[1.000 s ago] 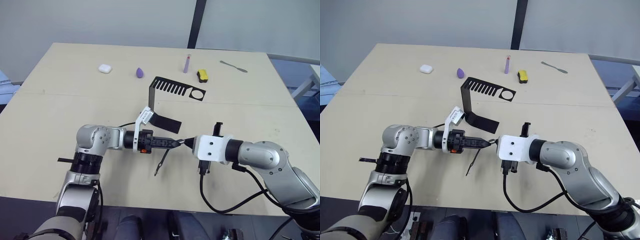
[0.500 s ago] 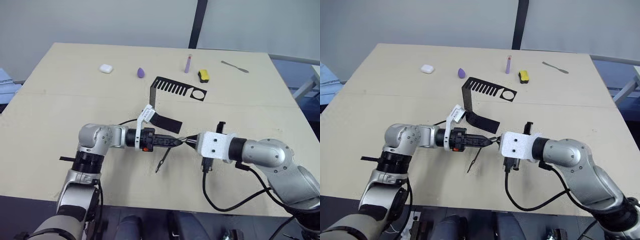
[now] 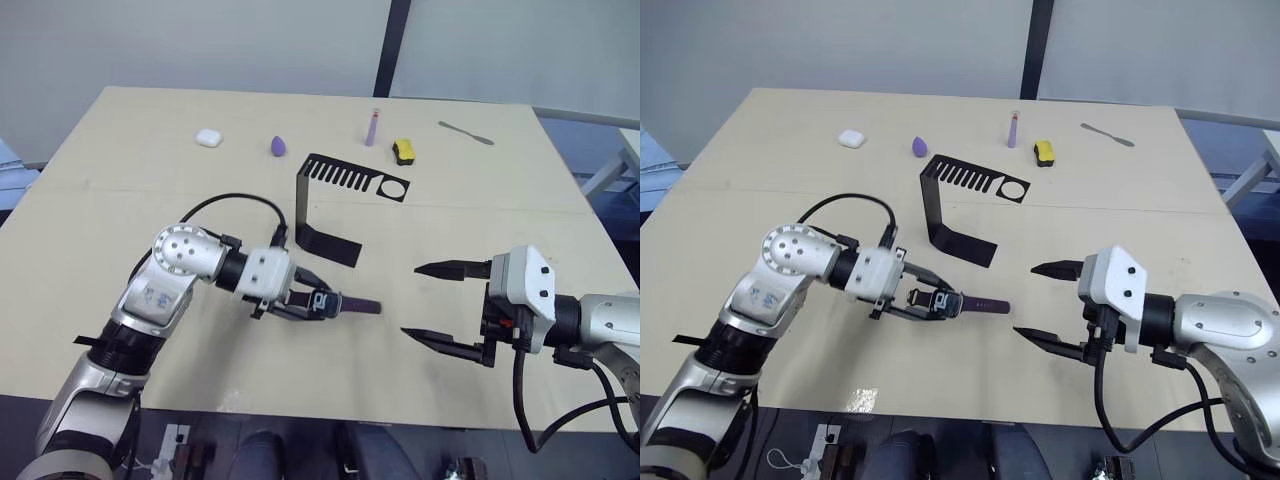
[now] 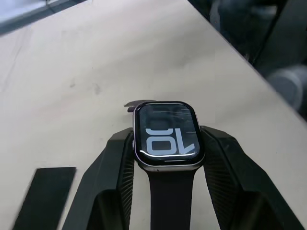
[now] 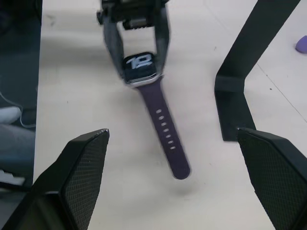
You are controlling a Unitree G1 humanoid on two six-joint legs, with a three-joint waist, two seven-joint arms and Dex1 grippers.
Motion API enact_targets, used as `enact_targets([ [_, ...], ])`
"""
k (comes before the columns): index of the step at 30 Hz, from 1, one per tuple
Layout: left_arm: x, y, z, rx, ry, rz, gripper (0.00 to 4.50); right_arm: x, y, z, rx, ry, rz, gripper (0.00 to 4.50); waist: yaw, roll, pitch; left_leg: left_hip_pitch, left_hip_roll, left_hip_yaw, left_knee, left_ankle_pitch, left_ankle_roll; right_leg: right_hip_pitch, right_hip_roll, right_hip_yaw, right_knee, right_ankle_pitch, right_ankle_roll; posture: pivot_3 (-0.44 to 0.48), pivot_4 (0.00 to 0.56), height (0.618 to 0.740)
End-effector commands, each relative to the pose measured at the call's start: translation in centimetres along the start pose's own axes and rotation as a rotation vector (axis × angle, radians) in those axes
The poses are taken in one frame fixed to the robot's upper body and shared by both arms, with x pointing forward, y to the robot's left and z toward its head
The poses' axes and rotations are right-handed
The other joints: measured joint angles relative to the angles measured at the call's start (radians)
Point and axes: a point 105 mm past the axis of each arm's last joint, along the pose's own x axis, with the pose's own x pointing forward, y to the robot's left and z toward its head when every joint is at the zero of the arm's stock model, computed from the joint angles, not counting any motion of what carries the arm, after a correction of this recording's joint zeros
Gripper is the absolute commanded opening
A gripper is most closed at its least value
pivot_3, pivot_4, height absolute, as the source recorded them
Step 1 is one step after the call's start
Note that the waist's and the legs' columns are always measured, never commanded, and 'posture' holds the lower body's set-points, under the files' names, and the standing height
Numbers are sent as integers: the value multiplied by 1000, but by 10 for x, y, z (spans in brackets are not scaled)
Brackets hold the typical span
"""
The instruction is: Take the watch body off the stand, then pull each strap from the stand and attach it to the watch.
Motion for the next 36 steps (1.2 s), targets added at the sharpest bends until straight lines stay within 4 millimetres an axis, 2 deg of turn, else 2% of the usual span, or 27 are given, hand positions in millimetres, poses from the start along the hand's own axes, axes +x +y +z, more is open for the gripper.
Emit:
enact_targets([
  [1, -7, 10, 5, 298, 28, 116, 1579, 3, 3, 11, -60, -50, 2, 4489, 4, 0, 0, 0, 0, 0, 0, 0, 0, 0, 0, 0, 0, 0, 0, 0, 150, 740],
  [4, -8, 7, -1, 390, 40, 143, 1579, 8, 6, 13, -76, -62, 14, 4489, 3, 0, 0, -1, 0, 0, 1, -2, 3, 1, 0, 0, -3, 1, 2, 0, 150, 740],
  [10, -5, 13, 1, 354, 12, 188, 1579, 14, 6, 15, -103, -68, 15, 4489, 0, 0, 0, -1, 0, 0, 1, -2, 3, 1, 0, 0, -3, 1, 3, 0, 150, 740],
  [15, -5, 23, 1, 188, -15, 217, 1579, 16, 4, 15, -115, -64, 5, 4489, 0, 0, 0, -1, 0, 0, 1, -1, 3, 1, 0, 0, -2, 1, 3, 0, 150, 740],
  [21, 1, 31, -4, -312, -83, 215, 1579, 23, 3, 11, -136, -33, -8, 4489, -1, 0, 0, -1, 0, 0, 2, -1, 3, 1, 0, 0, -1, 1, 3, 0, 150, 740],
  [25, 6, 26, -9, -794, -113, 142, 1579, 32, 0, 7, -157, 9, -37, 4489, -2, 0, 0, -1, 0, 0, 2, -1, 2, 0, 0, 0, 0, 1, 2, 0, 150, 740],
  [29, 9, 23, -4, -1189, -180, 51, 1579, 43, 1, 6, -139, 36, -55, 4489, -1, 0, 0, -1, 0, 0, 3, -1, 2, 0, 0, 0, 2, 1, 2, 0, 150, 740],
  [32, 8, 20, 1, -1375, -231, -11, 1579, 49, 2, 1, -116, 69, -70, 4489, -3, 0, 0, -2, 0, -1, 2, -1, 1, -1, 0, 0, 2, 0, 1, 0, 150, 740],
  [36, 6, 22, 8, -1521, -314, -61, 1579, 55, -3, -5, -83, 116, -122, 4489, -3, 0, 0, -1, 0, -1, 2, 0, 0, -2, 0, 0, 4, 0, 0, 0, 150, 740],
])
